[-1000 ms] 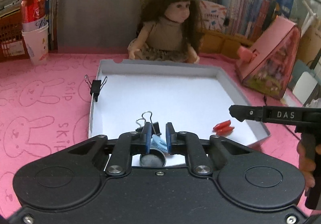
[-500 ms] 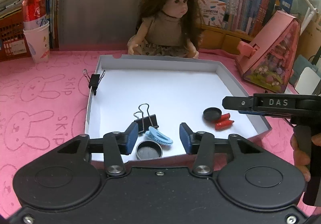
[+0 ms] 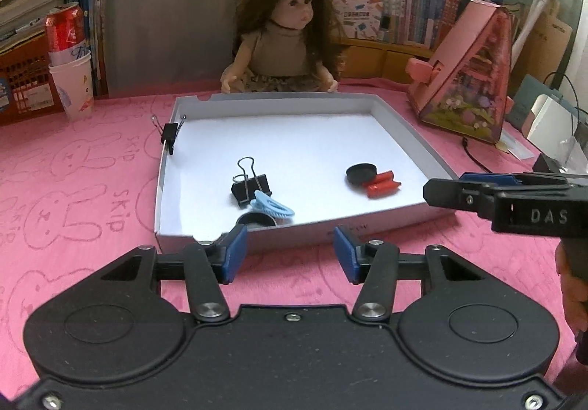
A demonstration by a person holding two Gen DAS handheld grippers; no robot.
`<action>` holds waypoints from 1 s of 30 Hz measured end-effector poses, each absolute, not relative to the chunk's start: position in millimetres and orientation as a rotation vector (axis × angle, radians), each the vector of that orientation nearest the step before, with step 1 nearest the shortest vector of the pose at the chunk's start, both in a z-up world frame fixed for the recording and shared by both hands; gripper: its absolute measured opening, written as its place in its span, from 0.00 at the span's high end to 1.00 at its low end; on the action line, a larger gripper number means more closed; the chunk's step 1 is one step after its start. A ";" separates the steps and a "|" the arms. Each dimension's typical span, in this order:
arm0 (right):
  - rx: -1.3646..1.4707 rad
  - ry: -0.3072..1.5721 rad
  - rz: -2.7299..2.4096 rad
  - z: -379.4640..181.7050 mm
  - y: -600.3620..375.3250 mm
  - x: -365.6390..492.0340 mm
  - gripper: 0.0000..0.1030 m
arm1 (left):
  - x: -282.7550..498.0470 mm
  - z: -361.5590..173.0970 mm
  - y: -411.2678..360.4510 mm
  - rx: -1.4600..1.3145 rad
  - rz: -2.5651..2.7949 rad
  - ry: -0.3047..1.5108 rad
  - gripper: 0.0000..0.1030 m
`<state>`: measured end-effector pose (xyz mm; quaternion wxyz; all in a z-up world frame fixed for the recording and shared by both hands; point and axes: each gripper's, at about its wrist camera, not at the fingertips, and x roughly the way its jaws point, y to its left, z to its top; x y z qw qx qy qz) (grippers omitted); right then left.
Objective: Organize rigid objects
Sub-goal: 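Move both tools back to the remaining items beside the tray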
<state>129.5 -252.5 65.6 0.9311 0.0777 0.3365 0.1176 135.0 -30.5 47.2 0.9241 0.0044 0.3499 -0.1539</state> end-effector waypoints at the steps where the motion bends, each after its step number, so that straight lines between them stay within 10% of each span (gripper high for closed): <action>1: 0.144 0.680 0.246 67.0 -250.2 123.9 0.25 | 131.6 47.4 -31.2 0.017 -0.314 0.715 0.52; 30: 0.012 0.651 0.293 46.1 -242.0 34.3 0.16 | 14.7 19.7 -35.0 0.058 -0.348 0.696 0.48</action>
